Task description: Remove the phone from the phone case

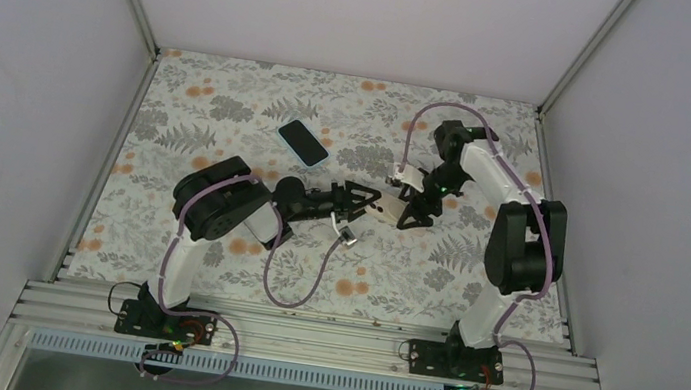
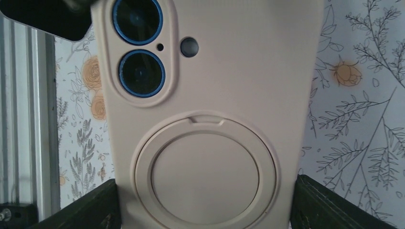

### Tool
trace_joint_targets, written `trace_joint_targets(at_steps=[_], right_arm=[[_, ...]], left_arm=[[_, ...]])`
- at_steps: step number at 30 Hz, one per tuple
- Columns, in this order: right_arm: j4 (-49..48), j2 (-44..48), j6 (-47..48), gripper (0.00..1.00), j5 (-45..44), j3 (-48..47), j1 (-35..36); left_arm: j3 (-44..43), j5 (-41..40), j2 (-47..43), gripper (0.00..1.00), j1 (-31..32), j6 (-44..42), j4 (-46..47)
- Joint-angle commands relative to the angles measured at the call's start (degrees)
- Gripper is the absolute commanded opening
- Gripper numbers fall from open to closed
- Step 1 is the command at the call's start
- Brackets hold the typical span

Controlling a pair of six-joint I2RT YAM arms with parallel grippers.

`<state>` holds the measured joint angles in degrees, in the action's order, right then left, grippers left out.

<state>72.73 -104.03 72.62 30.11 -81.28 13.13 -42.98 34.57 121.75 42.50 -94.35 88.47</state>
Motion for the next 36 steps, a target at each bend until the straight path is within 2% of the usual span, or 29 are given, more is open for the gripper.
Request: trace_joint_targets(at_steps=[1,5,23,26,27,28,32,36], right_arm=[[0.3,1.1,-0.5,0.56,3.1,-1.4,1.0],[-0.4,1.6,-0.7,0.56,2.9,-1.0,1.0],[-2.7,2.6,-2.9,0.52,-4.9,-2.6,4.4],[-3.3,3.8,-3.3,0.53,-6.6,-1.5,5.9],[-3.7,4.4,-3.6,0.57,-7.1,-0.8,6.4],[-4.3,5.0,-3.9,0.69,-7.6,-0.2,6.7],[-8.4,8.1,-5.3,0.98,-9.7,2.6,6.7],[-15.5,14.2,-6.6,1.0,-12.2,3.3,3.7]], left_arm=[[-0.8,3.8,-1.2,0.53,0.7,0.5,10.6],[0.0,4.5,-1.2,0.38,1.2,0.2,11.0],[0.4,5.1,-2.0,0.17,3.8,-1.9,7.3],[0.2,4.4,-2.0,0.1,4.2,-2.7,6.2],[0.2,4.1,-2.1,0.07,4.3,-2.7,6.0],[0.2,3.6,-2.3,0.04,4.5,-2.5,5.8],[0.1,1.7,-4.6,0.02,5.3,-1.0,4.1],[-0.4,-1.5,-9.7,0.02,5.9,1.8,-2.1]])
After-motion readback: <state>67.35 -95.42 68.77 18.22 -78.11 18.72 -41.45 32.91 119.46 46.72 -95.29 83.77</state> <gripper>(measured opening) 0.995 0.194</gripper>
